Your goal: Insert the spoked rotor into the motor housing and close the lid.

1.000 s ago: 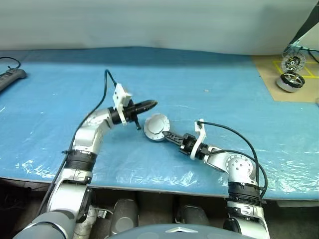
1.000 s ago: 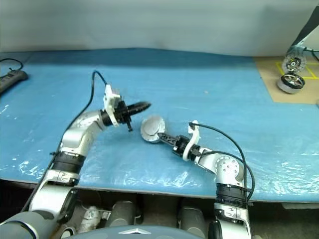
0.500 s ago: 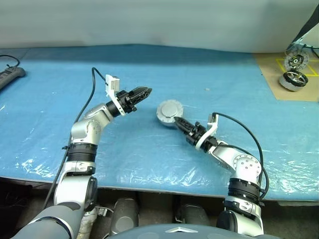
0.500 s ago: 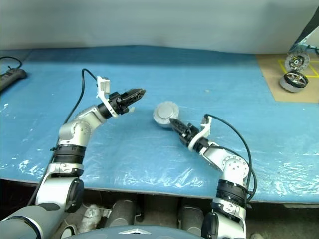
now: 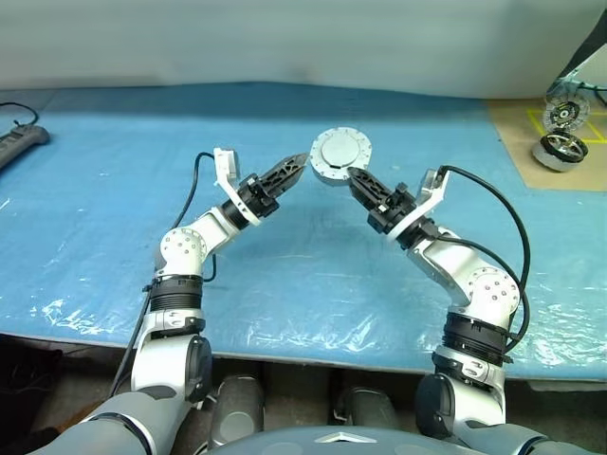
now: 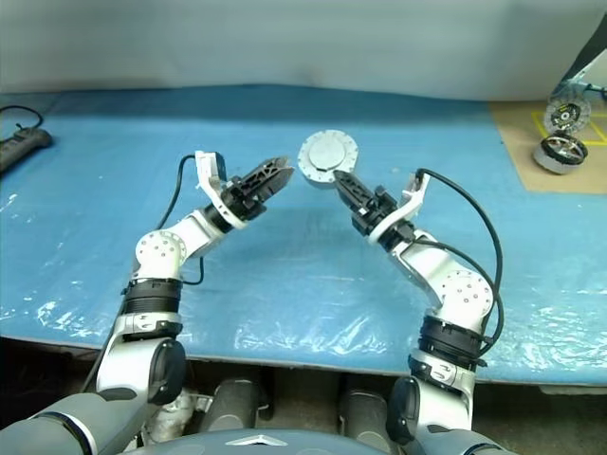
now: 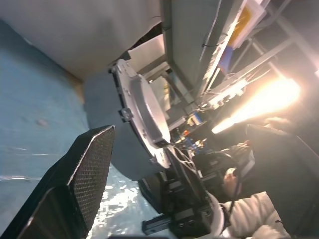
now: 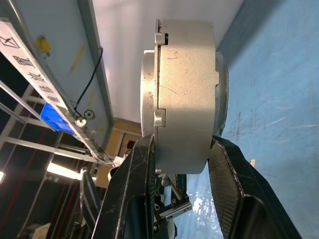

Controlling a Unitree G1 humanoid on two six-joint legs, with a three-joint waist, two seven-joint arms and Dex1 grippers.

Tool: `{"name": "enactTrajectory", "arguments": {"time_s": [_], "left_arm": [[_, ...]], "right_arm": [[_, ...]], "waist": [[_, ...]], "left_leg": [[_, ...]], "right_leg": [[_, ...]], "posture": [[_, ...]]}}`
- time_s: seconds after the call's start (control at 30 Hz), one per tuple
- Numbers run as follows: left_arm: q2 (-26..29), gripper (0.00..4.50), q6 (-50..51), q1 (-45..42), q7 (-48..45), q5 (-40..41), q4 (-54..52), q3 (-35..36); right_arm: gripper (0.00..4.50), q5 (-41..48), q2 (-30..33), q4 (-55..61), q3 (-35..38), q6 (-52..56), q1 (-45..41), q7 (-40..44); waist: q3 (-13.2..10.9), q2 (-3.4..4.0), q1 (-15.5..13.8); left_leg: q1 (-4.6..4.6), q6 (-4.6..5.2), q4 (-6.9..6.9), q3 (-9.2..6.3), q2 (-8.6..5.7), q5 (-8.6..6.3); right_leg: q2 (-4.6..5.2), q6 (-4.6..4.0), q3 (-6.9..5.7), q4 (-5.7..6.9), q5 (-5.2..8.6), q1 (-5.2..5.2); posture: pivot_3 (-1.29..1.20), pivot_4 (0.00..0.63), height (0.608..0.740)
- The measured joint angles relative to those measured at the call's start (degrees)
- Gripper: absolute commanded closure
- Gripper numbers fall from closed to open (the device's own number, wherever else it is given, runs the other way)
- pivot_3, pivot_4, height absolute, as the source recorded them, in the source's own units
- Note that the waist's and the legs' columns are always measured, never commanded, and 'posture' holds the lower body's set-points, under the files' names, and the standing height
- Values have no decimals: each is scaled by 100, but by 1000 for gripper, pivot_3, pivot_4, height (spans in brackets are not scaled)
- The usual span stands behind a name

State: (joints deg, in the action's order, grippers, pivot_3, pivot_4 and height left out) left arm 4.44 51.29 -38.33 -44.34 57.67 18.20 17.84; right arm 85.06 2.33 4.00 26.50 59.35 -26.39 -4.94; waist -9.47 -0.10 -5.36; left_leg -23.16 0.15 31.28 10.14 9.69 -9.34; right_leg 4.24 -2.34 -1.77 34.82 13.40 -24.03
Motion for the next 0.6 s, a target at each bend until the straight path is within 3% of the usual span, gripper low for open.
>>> {"name": "enactTrajectory", "arguments": {"time_s": [0.27,0.6], "left_arm": [[-303,13,-36,60,365,-34,388,75],[-578,13,-150,-55,147,176,366,177]], "right_arm": [[3230,649,282,39,-422,-256,-137,-323],[3230,1049,533,140,-944,-420,-87,-373]], "waist": [[-6,-1,-13],[-8,-5,-17]], "left_leg": [[-7,-1,6,-6,-5,0],[-19,-1,15,-16,-11,0]], "right_leg": [[-1,16,4,-3,-10,2],[-1,31,0,-2,-19,2]], "posture": [[0,150,740],[0,150,740]]}}
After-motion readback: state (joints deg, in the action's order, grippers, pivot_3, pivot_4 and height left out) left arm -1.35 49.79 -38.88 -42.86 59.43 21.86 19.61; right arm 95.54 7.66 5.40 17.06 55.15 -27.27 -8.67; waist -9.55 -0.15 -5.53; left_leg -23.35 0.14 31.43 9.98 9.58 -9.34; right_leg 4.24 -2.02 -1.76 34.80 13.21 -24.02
